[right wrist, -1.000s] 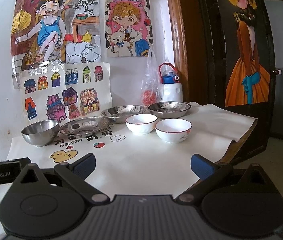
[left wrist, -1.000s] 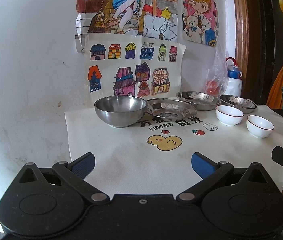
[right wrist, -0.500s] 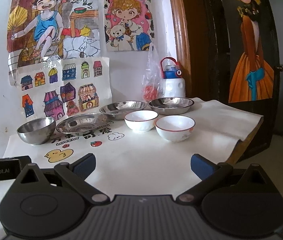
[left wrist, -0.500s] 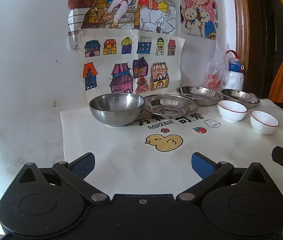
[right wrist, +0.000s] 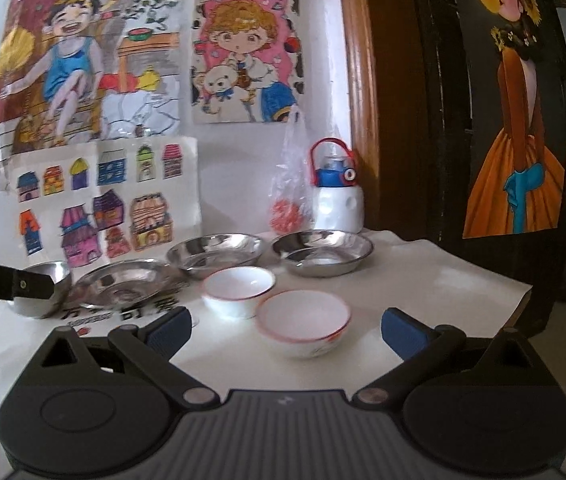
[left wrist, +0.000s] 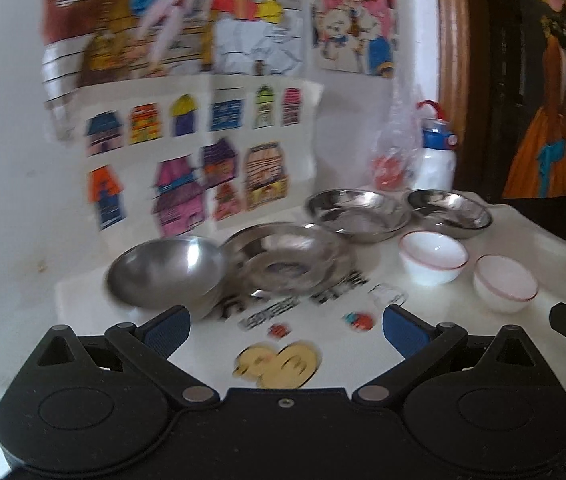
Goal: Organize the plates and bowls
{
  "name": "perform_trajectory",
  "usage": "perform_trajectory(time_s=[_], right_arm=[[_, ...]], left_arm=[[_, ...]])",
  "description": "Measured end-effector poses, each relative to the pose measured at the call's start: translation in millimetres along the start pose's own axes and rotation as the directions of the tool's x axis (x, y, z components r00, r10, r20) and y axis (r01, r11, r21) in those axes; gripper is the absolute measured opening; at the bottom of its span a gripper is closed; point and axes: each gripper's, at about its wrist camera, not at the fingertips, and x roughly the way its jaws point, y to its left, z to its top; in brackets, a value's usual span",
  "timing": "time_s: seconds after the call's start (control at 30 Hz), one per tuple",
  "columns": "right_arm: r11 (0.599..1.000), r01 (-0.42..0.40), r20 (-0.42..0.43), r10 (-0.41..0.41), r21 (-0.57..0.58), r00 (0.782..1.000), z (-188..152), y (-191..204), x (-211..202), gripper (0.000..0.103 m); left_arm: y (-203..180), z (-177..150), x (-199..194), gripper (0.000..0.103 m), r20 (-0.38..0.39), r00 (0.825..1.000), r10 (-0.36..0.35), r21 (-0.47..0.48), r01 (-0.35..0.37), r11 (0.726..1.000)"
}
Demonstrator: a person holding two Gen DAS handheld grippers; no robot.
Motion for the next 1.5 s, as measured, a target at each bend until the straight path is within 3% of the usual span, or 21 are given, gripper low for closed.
perform_trajectory(time_s=[0.23,0.47,0.8,1.1,1.3,1.5], right_arm=[[1.0,-0.01,-0.023,0.01,0.006,1.0,15,-36,36,0.103],[0.999,-0.025,-0.066,0.027,0.037,0.997,24,-66,79,0.103],[0.991,-0.088,-0.164,0.103,0.099,0.981,41,-101,155,0.103],[0.979,-0.088,-0.249,0.133,0.184,0.959,56,-113,220,0.103],[0.962,-0.094,-0.291,0.169,0.256,0.942,51,-120,245,0.103],[0.951,-0.101,-0.311,0.194,0.292,0.93,46,-121,263,0.101]], left_arm=[[-28,41,41,0.102,-0.072,0.993,-0.089,0.034,0.092,0.995],[-58,82,90,0.102,-0.129,0.986,-0.108,0.086,0.119,0.989],[-99,130,172,0.102,-0.154,0.97,-0.187,0.236,0.22,0.947],[-135,158,264,0.102,-0.202,0.942,-0.268,0.262,0.316,0.912],[-158,169,309,0.102,-0.247,0.903,-0.352,0.323,0.419,0.848],[-178,171,344,0.102,-0.304,0.888,-0.345,0.336,0.439,0.833]])
